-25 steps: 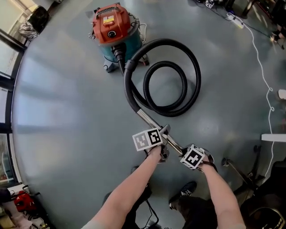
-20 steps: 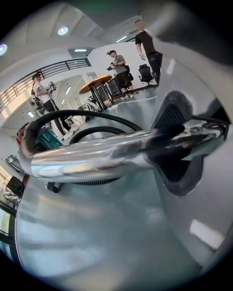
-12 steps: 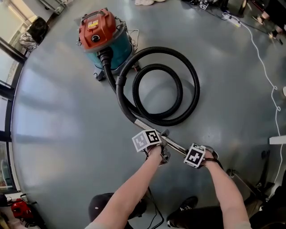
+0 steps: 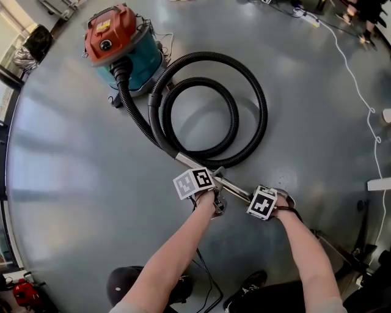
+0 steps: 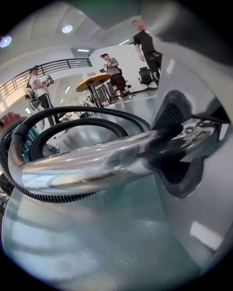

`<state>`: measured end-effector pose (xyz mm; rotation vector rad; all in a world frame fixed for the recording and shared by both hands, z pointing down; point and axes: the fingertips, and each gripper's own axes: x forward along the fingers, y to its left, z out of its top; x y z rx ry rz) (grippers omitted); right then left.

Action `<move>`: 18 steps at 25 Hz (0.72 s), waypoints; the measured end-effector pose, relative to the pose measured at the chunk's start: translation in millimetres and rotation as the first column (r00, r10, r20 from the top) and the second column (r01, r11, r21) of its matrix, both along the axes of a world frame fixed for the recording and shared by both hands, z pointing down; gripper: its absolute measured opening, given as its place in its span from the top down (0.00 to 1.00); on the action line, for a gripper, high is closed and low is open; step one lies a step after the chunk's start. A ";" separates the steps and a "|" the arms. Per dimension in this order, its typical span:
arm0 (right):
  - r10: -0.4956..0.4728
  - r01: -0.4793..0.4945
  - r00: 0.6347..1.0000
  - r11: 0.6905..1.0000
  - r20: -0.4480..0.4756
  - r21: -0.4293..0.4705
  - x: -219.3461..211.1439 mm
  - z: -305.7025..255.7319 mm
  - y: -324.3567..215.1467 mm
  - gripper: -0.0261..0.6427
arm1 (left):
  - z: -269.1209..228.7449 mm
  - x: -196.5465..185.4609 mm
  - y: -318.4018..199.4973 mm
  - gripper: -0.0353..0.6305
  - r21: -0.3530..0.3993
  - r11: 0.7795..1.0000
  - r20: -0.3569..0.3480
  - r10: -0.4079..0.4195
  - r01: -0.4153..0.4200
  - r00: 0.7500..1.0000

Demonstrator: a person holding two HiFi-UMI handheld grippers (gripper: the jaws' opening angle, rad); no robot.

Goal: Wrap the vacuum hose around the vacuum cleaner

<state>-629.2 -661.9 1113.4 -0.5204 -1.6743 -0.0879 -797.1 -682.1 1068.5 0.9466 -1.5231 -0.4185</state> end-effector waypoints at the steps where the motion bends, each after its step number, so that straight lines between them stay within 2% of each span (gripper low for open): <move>1: 0.000 0.000 1.000 1.000 -0.009 0.004 1.8 2.4 -1.9 0.68 | 2.8 0.4 -0.7 0.68 -0.003 1.000 0.004 0.008 -0.008 1.000; 6: -0.003 0.003 1.000 1.000 -0.009 -0.029 -3.0 9.2 0.0 0.68 | 12.1 -5.6 -0.5 0.64 -0.012 0.998 0.048 0.069 -0.069 0.996; 12: -0.001 0.001 1.000 0.999 -0.001 -0.032 -0.4 8.4 0.8 0.68 | 11.6 -3.3 4.0 0.61 -0.052 0.991 0.028 0.125 -0.124 0.992; 15: 0.017 -0.017 1.000 0.999 0.011 -0.040 0.2 9.4 2.6 0.68 | 14.1 -5.5 10.0 0.55 -0.067 0.985 0.025 0.161 -0.159 0.987; 18: 0.020 -0.018 0.999 0.999 0.037 -0.047 -2.5 11.8 2.8 0.68 | 16.0 -8.4 16.3 0.50 -0.074 0.984 0.020 0.163 -0.162 0.986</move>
